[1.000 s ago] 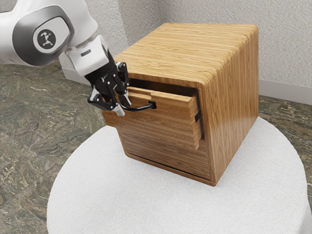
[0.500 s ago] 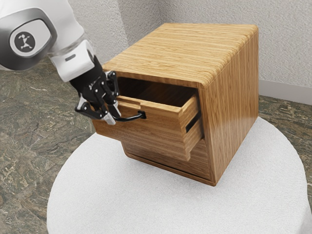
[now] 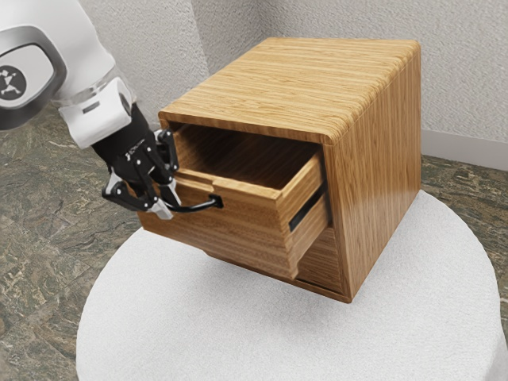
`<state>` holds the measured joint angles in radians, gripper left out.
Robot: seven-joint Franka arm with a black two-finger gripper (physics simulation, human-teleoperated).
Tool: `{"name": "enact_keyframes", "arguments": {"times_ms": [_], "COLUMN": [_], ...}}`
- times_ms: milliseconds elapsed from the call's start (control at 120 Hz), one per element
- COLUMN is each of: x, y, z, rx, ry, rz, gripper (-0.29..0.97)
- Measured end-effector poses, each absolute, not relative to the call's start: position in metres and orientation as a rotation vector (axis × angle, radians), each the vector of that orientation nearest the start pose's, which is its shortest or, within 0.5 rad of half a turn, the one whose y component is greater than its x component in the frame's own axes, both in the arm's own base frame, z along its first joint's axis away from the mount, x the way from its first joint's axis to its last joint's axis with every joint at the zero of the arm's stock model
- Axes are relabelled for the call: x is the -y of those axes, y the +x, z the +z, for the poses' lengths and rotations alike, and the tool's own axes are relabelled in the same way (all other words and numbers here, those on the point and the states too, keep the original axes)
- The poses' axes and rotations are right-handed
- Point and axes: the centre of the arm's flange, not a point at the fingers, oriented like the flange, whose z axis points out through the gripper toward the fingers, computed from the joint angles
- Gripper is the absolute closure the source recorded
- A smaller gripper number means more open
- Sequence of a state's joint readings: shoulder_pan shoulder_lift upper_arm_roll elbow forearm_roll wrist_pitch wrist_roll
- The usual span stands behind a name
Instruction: Pull the drawer handle with one arm to open the drawer
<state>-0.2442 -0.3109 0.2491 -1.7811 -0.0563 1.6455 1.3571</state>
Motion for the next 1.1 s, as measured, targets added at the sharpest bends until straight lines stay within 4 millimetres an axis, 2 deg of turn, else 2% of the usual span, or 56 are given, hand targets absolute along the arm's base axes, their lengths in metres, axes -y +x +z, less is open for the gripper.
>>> {"name": "enact_keyframes", "arguments": {"times_ms": [83,275,342,425,550,675,767,883,1100], "x": [-0.018,-0.018,-0.020,-0.020,-0.022,-0.024,-0.025,-0.024,-0.021], "y": [0.459,0.444,0.440,0.437,0.434,0.431,0.430,0.425,0.413], "z": [0.685,0.687,0.690,0.693,0.698,0.700,0.697,0.697,0.699], "rx": [-1.962,-1.963,-1.959,-1.954,-1.942,-1.931,-1.932,-1.937,-1.946], "ry": [-2.434,-2.438,-2.439,-2.437,-2.434,-2.439,-2.450,-2.454,-2.457], "rz": [-0.337,-0.350,-0.357,-0.365,-0.383,-0.389,-0.379,-0.377,-0.380], "gripper": [0.64,0.60,0.66,0.83,0.84,0.70,0.54,0.48,0.46]}}
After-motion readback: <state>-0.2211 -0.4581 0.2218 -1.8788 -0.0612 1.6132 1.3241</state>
